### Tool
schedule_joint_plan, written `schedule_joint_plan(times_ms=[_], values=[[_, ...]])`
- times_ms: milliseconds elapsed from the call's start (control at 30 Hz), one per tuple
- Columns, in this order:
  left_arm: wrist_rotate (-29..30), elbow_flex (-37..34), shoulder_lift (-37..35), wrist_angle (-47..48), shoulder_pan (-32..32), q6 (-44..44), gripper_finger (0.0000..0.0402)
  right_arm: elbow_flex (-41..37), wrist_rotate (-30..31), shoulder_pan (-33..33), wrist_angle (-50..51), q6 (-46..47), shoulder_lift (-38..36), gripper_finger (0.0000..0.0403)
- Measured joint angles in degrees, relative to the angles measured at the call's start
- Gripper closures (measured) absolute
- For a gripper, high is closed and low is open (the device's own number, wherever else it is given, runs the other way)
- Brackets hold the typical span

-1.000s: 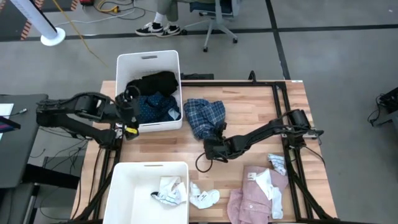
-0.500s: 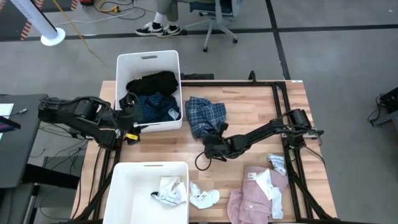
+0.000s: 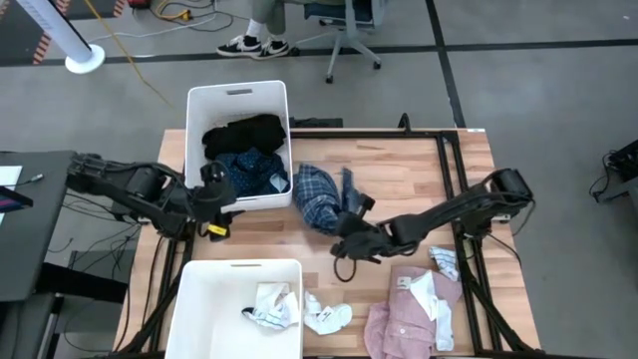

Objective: Sort clothes
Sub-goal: Put the blue striped shirt into the top white laundry organizer

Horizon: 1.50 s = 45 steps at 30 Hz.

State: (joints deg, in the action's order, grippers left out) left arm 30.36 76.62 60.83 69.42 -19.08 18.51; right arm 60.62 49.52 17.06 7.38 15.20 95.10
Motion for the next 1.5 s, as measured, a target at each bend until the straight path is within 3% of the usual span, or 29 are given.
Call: schedule_joint_plan(times_ms=[500, 733, 967, 1100, 1333, 1500], values=[[1.8, 0.0, 3.0, -14.3, -0.5, -12.9, 0.0178, 0.0, 0.1, 2.9, -1.7, 1.2, -14.7, 0.0403], [6.2, 0.0, 3.0, -23.4, -0.5, -25.1, 0.0178, 0.0, -0.2, 4.6, -11.1, -5.0, -18.1, 0.0403], [12.3, 0.0, 3.1, -32.1, -0.6, -38.2, 0.0178, 0.0, -4.1, 6.9, -21.6, -12.1, -20.2, 0.0403], [12.7, 0.0, 3.8, -37.8, -0.6, -46.4, 0.0175, 0.0, -6.3, 7.9, -26.3, -15.2, -20.9, 0.0403], [12.5, 0.0, 9.6, -43.9, -1.0, -56.0, 0.0122, 0.0, -10.8, 8.4, -30.4, -17.4, -20.9, 0.0403], [18.7, 1.1, 12.8, -47.8, -1.2, -59.4, 0.0052, 0.0, -12.0, 8.3, -30.4, -17.4, -21.0, 0.0403]])
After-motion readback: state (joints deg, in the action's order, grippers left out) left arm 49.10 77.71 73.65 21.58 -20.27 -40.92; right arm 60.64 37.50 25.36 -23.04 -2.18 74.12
